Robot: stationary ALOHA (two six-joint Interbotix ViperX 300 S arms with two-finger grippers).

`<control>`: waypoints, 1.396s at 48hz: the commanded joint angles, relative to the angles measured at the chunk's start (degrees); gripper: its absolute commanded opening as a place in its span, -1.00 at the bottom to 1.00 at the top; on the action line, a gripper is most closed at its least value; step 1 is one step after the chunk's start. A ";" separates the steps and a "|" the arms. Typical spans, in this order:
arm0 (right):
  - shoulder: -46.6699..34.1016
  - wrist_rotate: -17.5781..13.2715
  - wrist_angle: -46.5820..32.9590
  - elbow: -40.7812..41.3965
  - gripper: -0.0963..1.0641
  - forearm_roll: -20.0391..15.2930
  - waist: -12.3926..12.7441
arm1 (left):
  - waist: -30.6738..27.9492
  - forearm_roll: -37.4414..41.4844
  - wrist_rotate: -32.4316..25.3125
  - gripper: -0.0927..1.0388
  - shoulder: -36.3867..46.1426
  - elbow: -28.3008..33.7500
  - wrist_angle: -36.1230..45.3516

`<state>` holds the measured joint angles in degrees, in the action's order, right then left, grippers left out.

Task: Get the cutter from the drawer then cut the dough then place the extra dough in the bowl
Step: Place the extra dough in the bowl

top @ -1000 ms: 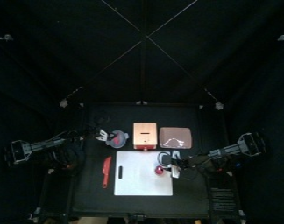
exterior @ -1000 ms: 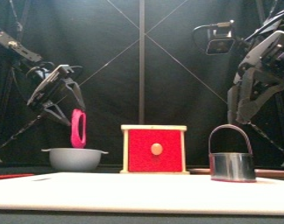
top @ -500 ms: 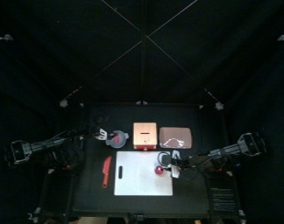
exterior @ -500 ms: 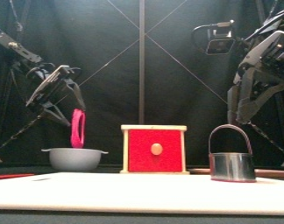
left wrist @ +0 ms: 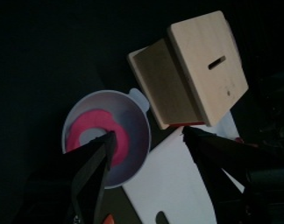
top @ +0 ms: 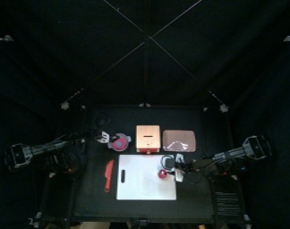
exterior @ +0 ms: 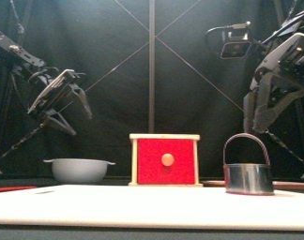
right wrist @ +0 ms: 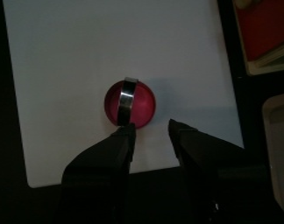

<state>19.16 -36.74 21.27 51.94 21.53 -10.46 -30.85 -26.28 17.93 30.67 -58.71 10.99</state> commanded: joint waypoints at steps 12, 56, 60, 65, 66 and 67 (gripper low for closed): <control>0.53 0.09 -0.35 -0.70 0.47 0.09 0.18 | 1.05 8.96 -2.81 0.83 2.46 0.97 -1.32; 1.14 0.62 -0.35 -2.72 0.47 2.11 -0.26 | 25.49 30.41 -3.08 0.83 6.06 -2.46 -14.15; 1.14 0.70 -0.35 -2.90 0.47 2.29 -0.26 | 26.81 30.59 -3.16 0.83 5.71 -2.90 -15.38; 1.14 0.70 -0.35 -3.25 0.47 2.72 -0.35 | 28.13 31.29 -3.08 0.83 5.19 -3.16 -16.00; 1.14 0.70 -0.35 -3.25 0.47 2.90 -0.35 | 28.39 31.38 -3.08 0.83 5.10 -3.16 -16.00; 1.14 0.70 -0.35 -3.34 0.47 2.99 -0.35 | 28.56 31.55 -3.16 0.83 5.01 -3.16 -16.00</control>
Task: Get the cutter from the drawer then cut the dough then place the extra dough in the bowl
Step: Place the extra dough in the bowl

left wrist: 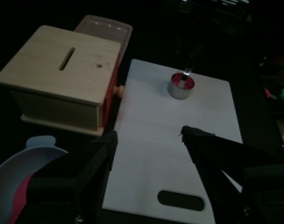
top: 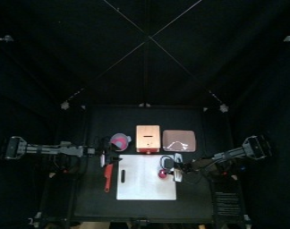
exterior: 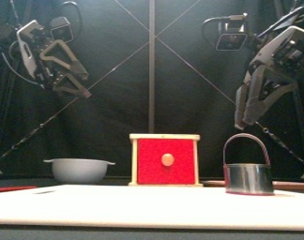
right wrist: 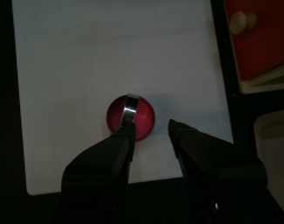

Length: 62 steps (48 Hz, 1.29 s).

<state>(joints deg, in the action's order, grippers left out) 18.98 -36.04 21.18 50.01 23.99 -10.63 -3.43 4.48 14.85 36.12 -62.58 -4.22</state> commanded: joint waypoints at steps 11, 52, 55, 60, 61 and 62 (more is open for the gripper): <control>1.32 0.00 -0.26 -1.76 0.47 1.93 -0.26 | 2.11 3.16 -0.09 0.83 -0.79 0.70 0.09; 1.41 -0.18 0.97 5.89 0.47 6.33 0.35 | 1.58 22.24 -0.09 0.83 2.64 -2.81 16.44; 1.32 -0.18 0.97 6.94 0.47 6.24 0.35 | 1.58 22.76 -0.09 0.83 3.78 -3.52 18.19; 1.41 -0.18 0.97 8.44 0.47 6.42 0.35 | 1.58 22.59 0.00 0.83 5.80 -4.92 19.78; 1.32 -0.18 0.97 8.70 0.47 6.50 0.35 | 1.58 22.59 0.00 0.83 6.06 -5.10 20.04; 1.32 -0.09 0.97 8.88 0.47 6.50 0.44 | 1.58 22.41 0.00 0.83 6.33 -5.36 20.30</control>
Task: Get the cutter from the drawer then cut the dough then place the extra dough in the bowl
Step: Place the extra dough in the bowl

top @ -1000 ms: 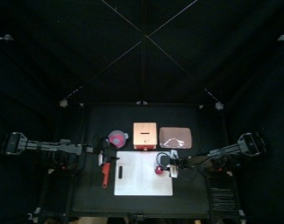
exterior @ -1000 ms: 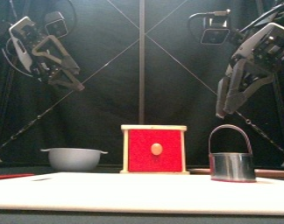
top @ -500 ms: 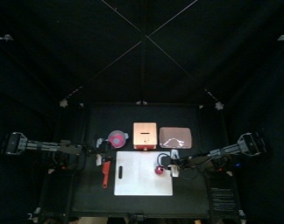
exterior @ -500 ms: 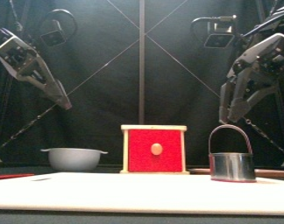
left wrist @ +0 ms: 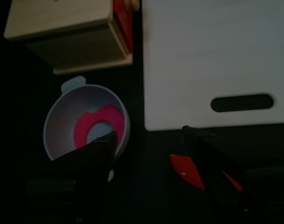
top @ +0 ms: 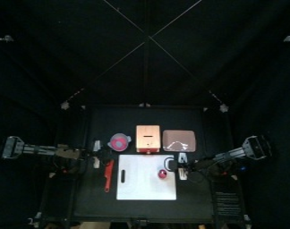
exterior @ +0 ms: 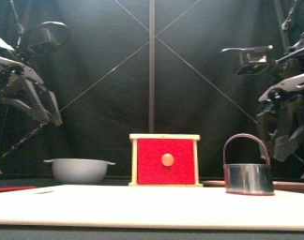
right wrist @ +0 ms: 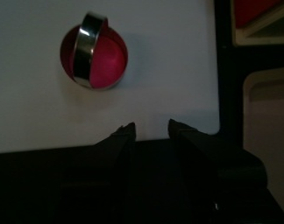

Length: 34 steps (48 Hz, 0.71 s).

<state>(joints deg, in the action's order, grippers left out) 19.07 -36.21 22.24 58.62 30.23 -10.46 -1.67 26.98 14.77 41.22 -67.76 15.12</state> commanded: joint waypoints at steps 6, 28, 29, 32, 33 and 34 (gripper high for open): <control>1.32 0.00 -0.09 1.67 0.47 0.79 1.32 | -0.35 -0.44 0.09 0.83 2.29 -1.76 2.20; 10.02 0.09 10.28 5.54 0.47 -0.18 2.02 | -2.11 0.79 -0.09 0.83 2.81 -2.46 7.56; 10.81 0.09 10.20 5.80 0.47 -0.26 2.11 | -2.11 0.79 -0.09 0.83 2.81 -2.37 8.00; 13.36 0.09 10.28 6.24 0.47 -0.18 2.20 | -1.93 0.79 -0.09 0.83 3.34 -1.93 9.76; 14.15 0.09 10.28 6.33 0.47 -0.18 2.29 | -1.93 0.62 -0.09 0.83 3.52 -1.76 10.37; 15.03 0.09 10.28 6.50 0.47 -0.26 2.29 | -1.85 0.62 -0.09 0.83 3.69 -1.49 10.99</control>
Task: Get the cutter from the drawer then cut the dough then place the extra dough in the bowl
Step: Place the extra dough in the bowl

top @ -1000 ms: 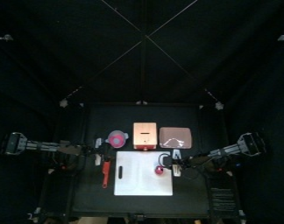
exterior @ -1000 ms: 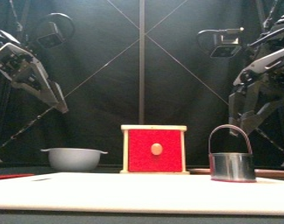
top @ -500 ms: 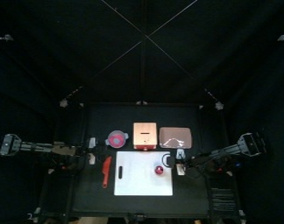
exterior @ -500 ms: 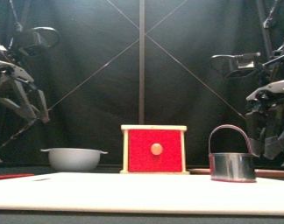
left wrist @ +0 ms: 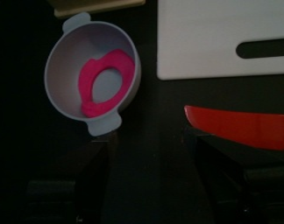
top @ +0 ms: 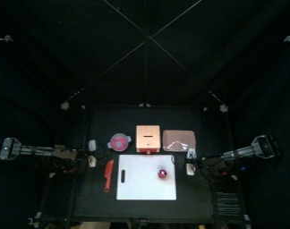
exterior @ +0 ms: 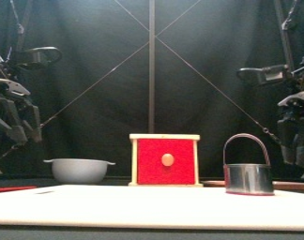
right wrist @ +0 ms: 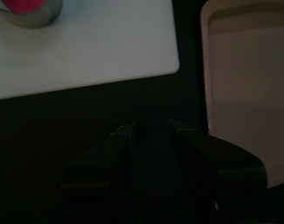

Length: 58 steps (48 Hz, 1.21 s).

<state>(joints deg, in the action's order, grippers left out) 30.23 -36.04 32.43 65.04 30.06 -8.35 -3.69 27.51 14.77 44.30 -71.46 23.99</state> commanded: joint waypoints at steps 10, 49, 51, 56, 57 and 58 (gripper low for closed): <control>12.13 -0.35 0.26 1.58 0.47 -0.26 0.18 | 0.35 -1.05 -0.09 0.83 2.90 2.99 7.12; 20.13 -0.18 9.40 4.75 0.47 -2.81 0.88 | 0.18 -4.83 0.00 0.83 3.52 2.20 11.78; 20.13 -0.09 9.40 4.83 0.47 -2.81 1.05 | 0.18 -4.83 0.00 0.83 3.25 2.20 11.87; 20.13 0.00 9.40 4.75 0.47 -2.81 1.41 | 0.18 -4.83 0.00 0.83 2.64 2.29 11.87; 20.13 -0.09 9.40 4.75 0.47 -2.81 1.49 | 0.09 -4.83 0.00 0.83 2.46 2.29 11.87; 20.13 0.00 9.40 4.75 0.47 -2.72 1.49 | 0.00 -4.83 0.00 0.83 2.29 2.29 11.95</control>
<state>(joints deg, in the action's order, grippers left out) 50.63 -36.12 42.01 70.40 27.16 -7.21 -3.43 22.59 14.68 47.29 -70.05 36.04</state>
